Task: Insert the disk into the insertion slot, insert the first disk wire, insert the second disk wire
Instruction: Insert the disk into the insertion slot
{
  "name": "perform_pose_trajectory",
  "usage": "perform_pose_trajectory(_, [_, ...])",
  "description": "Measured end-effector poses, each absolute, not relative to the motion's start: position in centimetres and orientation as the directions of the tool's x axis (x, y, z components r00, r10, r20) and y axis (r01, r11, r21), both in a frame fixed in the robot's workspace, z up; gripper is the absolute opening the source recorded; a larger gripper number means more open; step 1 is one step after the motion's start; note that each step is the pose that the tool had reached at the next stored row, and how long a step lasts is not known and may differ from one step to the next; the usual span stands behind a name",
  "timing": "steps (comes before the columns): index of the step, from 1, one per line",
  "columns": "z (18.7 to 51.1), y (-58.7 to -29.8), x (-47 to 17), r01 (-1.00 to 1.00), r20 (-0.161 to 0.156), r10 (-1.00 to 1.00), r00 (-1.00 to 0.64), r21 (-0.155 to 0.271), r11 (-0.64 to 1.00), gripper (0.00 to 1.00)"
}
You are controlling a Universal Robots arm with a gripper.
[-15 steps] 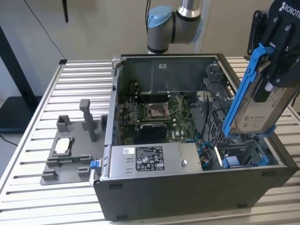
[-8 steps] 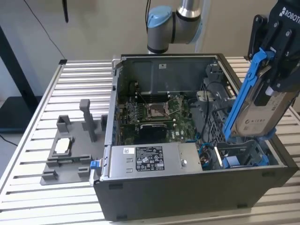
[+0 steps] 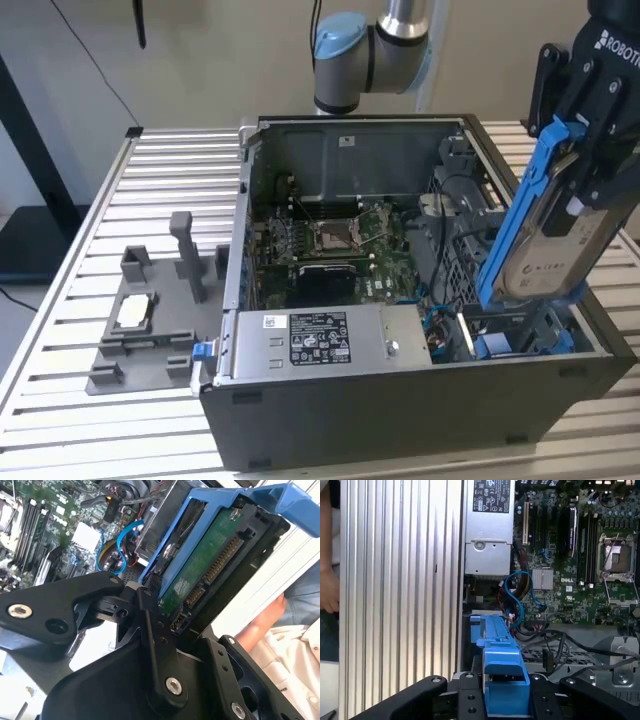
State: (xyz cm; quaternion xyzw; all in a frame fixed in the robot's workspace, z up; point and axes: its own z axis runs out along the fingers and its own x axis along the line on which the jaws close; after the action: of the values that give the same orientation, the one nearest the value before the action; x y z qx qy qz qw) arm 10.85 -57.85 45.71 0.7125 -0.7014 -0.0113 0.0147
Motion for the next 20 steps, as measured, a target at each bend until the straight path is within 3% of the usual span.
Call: perform_pose_trajectory(20, [43.3,-57.9,11.0,-0.999,0.003,-1.000,0.020,0.027,-0.019,0.33])
